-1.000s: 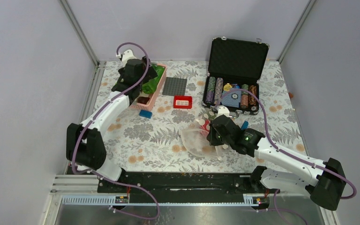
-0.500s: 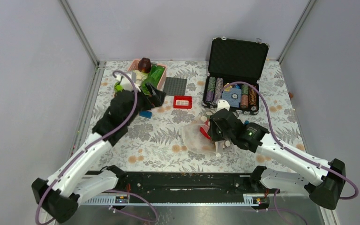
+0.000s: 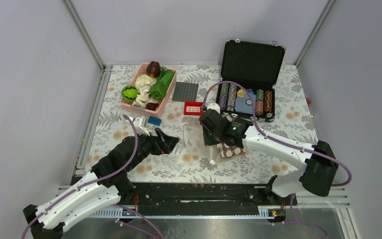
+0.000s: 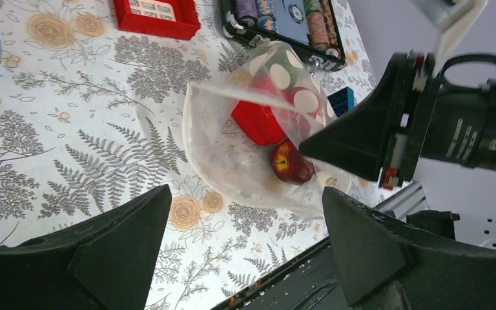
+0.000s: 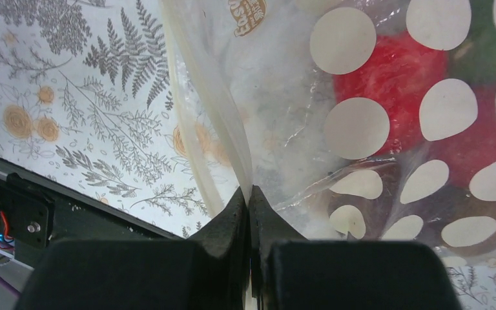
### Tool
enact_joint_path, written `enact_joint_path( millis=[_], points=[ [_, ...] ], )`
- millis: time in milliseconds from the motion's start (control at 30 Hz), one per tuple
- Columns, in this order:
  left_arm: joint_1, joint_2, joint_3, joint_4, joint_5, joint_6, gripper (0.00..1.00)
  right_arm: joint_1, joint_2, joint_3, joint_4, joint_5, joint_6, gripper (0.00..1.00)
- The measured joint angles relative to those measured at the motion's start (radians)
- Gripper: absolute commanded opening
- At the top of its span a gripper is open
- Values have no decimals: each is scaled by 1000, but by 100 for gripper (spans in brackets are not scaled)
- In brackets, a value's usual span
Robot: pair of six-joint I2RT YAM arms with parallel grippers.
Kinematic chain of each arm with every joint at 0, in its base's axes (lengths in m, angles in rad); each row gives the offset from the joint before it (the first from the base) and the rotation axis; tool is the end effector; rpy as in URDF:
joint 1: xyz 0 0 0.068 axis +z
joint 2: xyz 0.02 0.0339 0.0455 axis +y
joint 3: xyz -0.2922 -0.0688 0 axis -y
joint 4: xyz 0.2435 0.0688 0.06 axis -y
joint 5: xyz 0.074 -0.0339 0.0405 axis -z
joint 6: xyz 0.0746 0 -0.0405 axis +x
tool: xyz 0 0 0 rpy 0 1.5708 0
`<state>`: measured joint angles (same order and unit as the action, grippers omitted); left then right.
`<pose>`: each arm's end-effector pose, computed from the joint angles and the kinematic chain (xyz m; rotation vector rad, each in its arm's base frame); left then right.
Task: Open the zip-top bag and remove the fake food
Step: Place the fake vegetable in the bin, then pick up the fake fruit from the zipper food storage bag.
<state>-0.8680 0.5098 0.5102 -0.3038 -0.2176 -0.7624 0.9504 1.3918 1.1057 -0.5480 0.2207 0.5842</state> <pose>0.1083 -0.1030 0.2723 -0.0538 1.9710 -0.9039 0.1977 0.2485 0.2811 -0.3398 2.4048 0.4566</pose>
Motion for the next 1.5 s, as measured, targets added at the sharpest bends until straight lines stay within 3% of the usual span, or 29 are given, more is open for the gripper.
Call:
enact_joint_path(
  millis=[167,333,733,1167,1500],
  points=[
    [-1,14,-3,-3,-17,-6,85,32,18,-18,11,-1,19,0],
    [-11,128,-3,41,-10,3,80,32,-19,-44,15,4,19,0],
    [-141,298,-2,232,-8,8,78,32,-122,-19,-82,83,-50,0],
    [-150,48,58,113,-109,16,78,-72,-301,330,-330,258,-218,0],
    [-150,2,58,6,-170,2,78,-74,-299,352,-416,323,-251,0]
  ],
)
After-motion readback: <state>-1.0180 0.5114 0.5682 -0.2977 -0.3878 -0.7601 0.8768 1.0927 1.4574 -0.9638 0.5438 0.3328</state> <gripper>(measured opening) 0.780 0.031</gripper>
